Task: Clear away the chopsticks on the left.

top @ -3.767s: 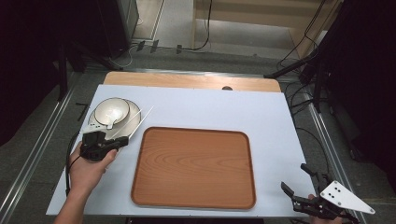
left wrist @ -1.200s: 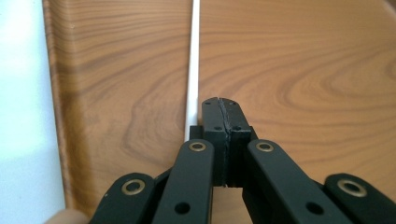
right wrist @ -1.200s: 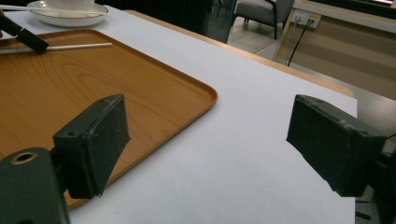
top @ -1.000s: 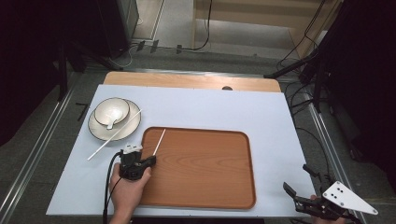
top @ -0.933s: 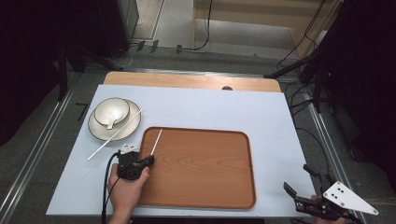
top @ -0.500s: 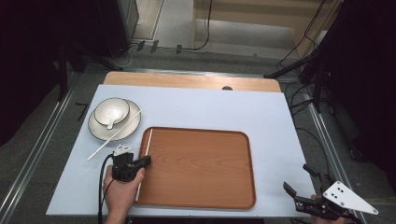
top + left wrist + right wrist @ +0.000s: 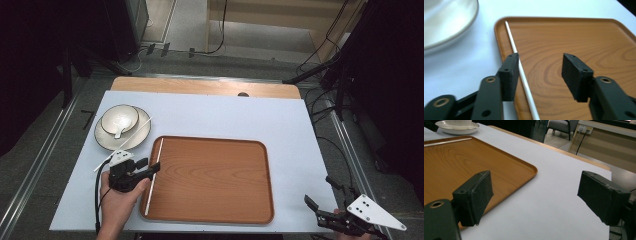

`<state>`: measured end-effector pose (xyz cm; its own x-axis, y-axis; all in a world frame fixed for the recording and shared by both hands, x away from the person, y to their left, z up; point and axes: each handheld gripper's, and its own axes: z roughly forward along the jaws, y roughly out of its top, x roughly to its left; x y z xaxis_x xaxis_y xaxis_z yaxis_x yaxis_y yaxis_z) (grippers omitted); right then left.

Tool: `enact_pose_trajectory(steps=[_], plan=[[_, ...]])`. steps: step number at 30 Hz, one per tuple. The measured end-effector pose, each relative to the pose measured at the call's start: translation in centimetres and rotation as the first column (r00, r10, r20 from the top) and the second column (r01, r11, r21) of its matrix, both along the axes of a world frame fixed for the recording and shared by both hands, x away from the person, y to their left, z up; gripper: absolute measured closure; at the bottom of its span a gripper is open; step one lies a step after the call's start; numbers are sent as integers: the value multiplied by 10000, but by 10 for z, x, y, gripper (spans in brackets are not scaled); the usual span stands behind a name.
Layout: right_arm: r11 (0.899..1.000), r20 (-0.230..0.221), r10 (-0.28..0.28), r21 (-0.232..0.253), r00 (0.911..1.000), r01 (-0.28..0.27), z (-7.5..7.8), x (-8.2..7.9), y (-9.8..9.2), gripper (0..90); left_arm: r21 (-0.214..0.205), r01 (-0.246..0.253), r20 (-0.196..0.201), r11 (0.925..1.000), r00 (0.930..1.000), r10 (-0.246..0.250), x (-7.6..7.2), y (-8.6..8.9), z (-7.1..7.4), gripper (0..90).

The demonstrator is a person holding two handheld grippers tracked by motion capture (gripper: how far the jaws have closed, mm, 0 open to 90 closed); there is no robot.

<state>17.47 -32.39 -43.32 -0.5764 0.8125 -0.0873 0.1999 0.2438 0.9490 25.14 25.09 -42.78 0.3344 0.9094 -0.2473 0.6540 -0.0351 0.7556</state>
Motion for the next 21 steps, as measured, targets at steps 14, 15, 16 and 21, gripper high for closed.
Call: enact_pose_trajectory(steps=[14,15,16,21], plan=[[10000,-24,37,-23,10000,-37,-1,1,2,132,480,-1286,411,9905,9911,1266,5,58,18,387],[10000,-28,46,-39,10000,-46,-1,1,3,132,587,-1410,421,9883,9894,1387,5,62,19,389],[10000,1,39,-59,10000,-39,-1,1,3,132,698,-1509,399,9861,9881,1484,6,66,19,392],[10000,-37,19,-65,10000,-19,-1,1,4,132,942,-2072,339,9738,9782,2048,9,86,19,403]])
